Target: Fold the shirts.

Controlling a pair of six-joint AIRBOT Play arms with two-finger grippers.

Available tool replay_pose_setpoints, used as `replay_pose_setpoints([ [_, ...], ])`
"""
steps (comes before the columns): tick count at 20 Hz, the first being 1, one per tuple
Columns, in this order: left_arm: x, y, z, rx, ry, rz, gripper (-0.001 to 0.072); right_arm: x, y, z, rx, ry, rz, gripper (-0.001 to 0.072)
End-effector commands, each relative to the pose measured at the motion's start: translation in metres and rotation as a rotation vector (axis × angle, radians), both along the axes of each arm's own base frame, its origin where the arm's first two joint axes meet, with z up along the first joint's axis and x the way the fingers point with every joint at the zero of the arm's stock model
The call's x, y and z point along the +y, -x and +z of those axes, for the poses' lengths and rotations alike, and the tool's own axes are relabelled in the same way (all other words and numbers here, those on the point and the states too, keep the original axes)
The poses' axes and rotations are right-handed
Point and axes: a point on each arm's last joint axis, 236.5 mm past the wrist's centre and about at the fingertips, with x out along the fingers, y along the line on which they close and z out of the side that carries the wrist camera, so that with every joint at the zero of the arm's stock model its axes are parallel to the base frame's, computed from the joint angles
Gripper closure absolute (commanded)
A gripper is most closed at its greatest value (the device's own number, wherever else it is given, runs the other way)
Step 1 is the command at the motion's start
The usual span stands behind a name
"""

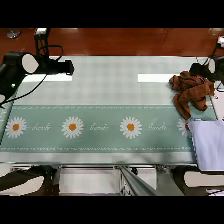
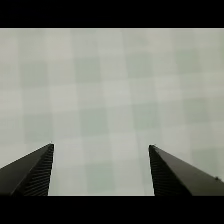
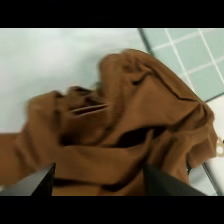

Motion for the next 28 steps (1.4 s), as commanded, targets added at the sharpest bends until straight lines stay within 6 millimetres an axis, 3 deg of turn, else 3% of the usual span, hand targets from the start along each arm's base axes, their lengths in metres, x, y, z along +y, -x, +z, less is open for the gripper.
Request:
replay_pose_setpoints([
  [1, 0.000, -0.003, -0.021, 0.041, -0.008, 0.001, 0.0006, -0.022, 0.008, -0.046, 0.020, -0.191, -0.104, 0.0086],
  [4, 0.003, 0.021, -0.050, 0.188, -0.040, -0.012, 0.0006, 0.003, 0.023, -0.093, 0.174, -0.330, -0.075, 0.0088],
  [5, 0.005, 0.033, -0.058, 0.248, -0.060, -0.030, 0.0006, 0.010, 0.031, -0.102, 0.245, -0.359, -0.058, 0.0122],
  [6, 0.007, 0.043, -0.063, 0.292, -0.078, -0.048, 0.0006, 0.015, 0.034, -0.104, 0.288, -0.382, -0.046, 0.0255],
  [7, 0.008, 0.051, -0.064, 0.319, -0.096, -0.070, 0.0006, 0.021, 0.032, -0.097, 0.306, -0.398, -0.008, 0.0571],
  [8, 0.011, 0.057, -0.062, 0.342, -0.111, -0.090, 0.0006, 0.027, 0.026, -0.083, 0.291, -0.415, 0.022, 0.0687],
  [10, 0.023, 0.070, -0.049, 0.378, -0.124, -0.090, 0.0006, 0.031, 0.008, -0.034, 0.208, -0.414, 0.071, 0.0687],
  [11, 0.032, 0.078, -0.040, 0.393, -0.125, -0.079, 0.0006, 0.033, -0.003, 0.004, 0.131, -0.390, 0.107, 0.0687],
  [14, 0.046, 0.105, -0.004, 0.370, -0.096, -0.047, 0.0005, 0.038, -0.024, 0.141, -0.159, -0.250, 0.229, 0.0687],
  [16, 0.032, 0.126, 0.028, 0.287, -0.019, -0.064, 0.0006, 0.052, -0.020, 0.244, -0.365, -0.151, 0.301, 0.0687],
  [19, 0.006, 0.168, 0.062, 0.160, 0.092, -0.113, 0.0006, 0.091, 0.013, 0.348, -0.546, -0.055, 0.414, 0.0687],
  [21, -0.002, 0.193, 0.068, 0.087, 0.126, -0.135, 0.0006, 0.118, 0.041, 0.389, -0.627, -0.012, 0.485, 0.0687],
  [24, -0.007, 0.223, 0.055, 0.057, 0.177, -0.125, 0.0006, 0.154, 0.084, 0.434, -0.724, 0.029, 0.582, 0.0687],
  [28, -0.008, 0.233, 0.042, 0.075, 0.201, -0.112, 0.0006, 0.202, 0.133, 0.480, -0.850, 0.084, 0.751, 0.0687],
])
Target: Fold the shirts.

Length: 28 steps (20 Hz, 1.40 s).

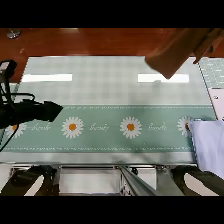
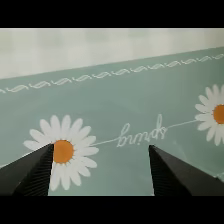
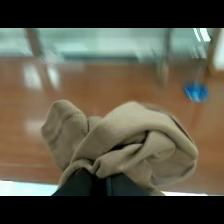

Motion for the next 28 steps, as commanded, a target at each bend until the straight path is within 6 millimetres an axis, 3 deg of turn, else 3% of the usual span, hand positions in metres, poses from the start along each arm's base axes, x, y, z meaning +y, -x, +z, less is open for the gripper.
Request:
replay_pose_setpoints([
  [1, -0.003, 0.008, -0.006, -0.011, 0.035, 0.012, 0.0006, 0.046, 0.048, 0.034, -0.098, 0.049, 0.149, 0.0687],
  [3, -0.006, 0.003, -0.003, -0.029, 0.052, 0.017, 0.0006, 0.079, 0.061, 0.005, 0.016, 0.071, 0.276, 0.0687],
  [5, -0.009, -0.004, 0.005, -0.067, 0.078, 0.027, 0.0006, 0.117, 0.070, -0.050, 0.211, 0.084, 0.415, 0.0687],
  [9, -0.008, -0.013, 0.012, -0.110, 0.087, 0.042, 0.0006, 0.198, 0.080, -0.175, 0.523, 0.091, 0.623, 0.0687],
  [13, -0.008, -0.017, 0.001, -0.075, 0.075, 0.043, 0.0006, 0.279, 0.090, -0.326, 0.801, -0.006, 0.669, 0.0687],
  [15, -0.008, -0.021, -0.009, -0.041, 0.066, 0.045, 0.0006, 0.335, 0.112, -0.380, 0.917, -0.076, 0.741, 0.0686],
  [17, -0.009, -0.025, -0.021, -0.001, 0.057, 0.046, 0.0006, 0.382, 0.136, -0.419, 1.011, -0.118, 0.804, 0.0685],
  [18, -0.008, -0.027, -0.028, 0.019, 0.050, 0.047, 0.0006, 0.395, 0.142, -0.433, 1.047, -0.147, 0.809, 0.0555],
  [19, -0.006, -0.029, -0.034, 0.033, 0.034, 0.049, 0.0006, 0.402, 0.146, -0.439, 1.074, -0.177, 0.819, 0.0244],
  [20, -0.001, -0.031, -0.041, 0.050, 0.006, 0.052, 0.0006, 0.401, 0.145, -0.436, 1.070, -0.177, 0.848, 0.0085],
  [21, 0.004, -0.031, -0.047, 0.064, -0.025, 0.052, 0.0006, 0.389, 0.138, -0.429, 1.074, -0.149, 0.856, 0.0084],
  [23, 0.006, -0.024, -0.057, 0.123, -0.051, 0.039, 0.0006, 0.331, 0.105, -0.402, 1.074, -0.112, 0.785, 0.0084],
  [26, 0.005, 0.001, -0.075, 0.262, -0.074, 0.005, 0.0006, 0.189, 0.048, -0.341, 0.948, -0.147, 0.507, 0.0084],
  [28, 0.006, 0.007, -0.087, 0.318, -0.090, -0.013, 0.0006, 0.093, 0.038, -0.321, 0.850, -0.172, 0.264, 0.0084],
])
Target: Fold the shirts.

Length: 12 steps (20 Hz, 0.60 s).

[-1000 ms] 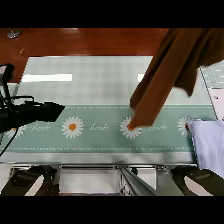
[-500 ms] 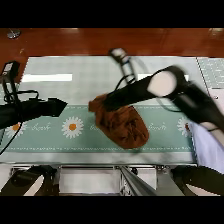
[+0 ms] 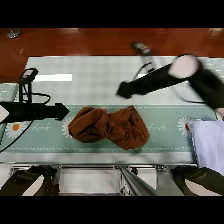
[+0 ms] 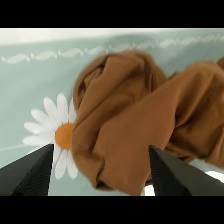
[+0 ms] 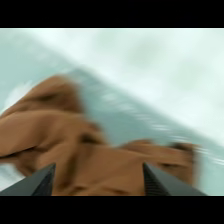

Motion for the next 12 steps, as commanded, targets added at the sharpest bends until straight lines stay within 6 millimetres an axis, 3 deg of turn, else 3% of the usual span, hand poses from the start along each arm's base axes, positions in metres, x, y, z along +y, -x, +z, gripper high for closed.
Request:
replay_pose_setpoints([
  [1, 0.001, 0.019, -0.026, 0.138, -0.024, -0.029, 0.0006, -0.155, 0.004, 0.018, -0.047, 0.124, -0.335, 0.0084],
  [3, -0.012, 0.029, -0.049, 0.225, 0.014, -0.075, 0.0006, -0.203, 0.039, -0.020, 0.057, 0.132, -0.484, 0.0085],
  [5, -0.012, 0.033, -0.080, 0.305, 0.005, -0.073, 0.0006, -0.214, 0.079, -0.073, 0.198, 0.107, -0.545, 0.0085],
  [6, -0.014, 0.027, -0.090, 0.311, 0.014, -0.055, 0.0006, -0.208, 0.097, -0.096, 0.264, 0.085, -0.555, 0.0085],
  [8, -0.036, 0.007, -0.096, 0.275, 0.112, -0.047, 0.0006, -0.179, 0.129, -0.136, 0.390, -0.002, -0.518, 0.0085],
  [11, -0.076, -0.006, -0.097, 0.269, 0.288, -0.089, 0.0026, -0.143, 0.155, -0.165, 0.497, -0.141, -0.484, 0.0085],
  [12, -0.078, -0.003, -0.104, 0.298, 0.292, -0.098, 0.0262, -0.138, 0.160, -0.169, 0.514, -0.157, -0.483, 0.0085],
])
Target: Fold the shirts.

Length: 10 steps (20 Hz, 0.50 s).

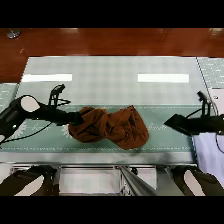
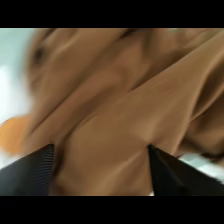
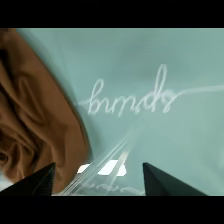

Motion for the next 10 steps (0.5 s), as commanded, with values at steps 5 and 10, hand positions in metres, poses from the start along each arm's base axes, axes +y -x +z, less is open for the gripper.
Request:
replay_pose_setpoints([
  [5, -0.029, -0.015, -0.002, 0.006, 0.121, -0.071, 0.0686, 0.058, 0.042, -0.030, 0.093, -0.106, 0.102, 0.0085],
  [10, -0.033, -0.026, 0.012, -0.026, 0.131, -0.084, 0.0687, 0.113, 0.045, -0.051, 0.171, -0.153, 0.158, 0.0086],
])
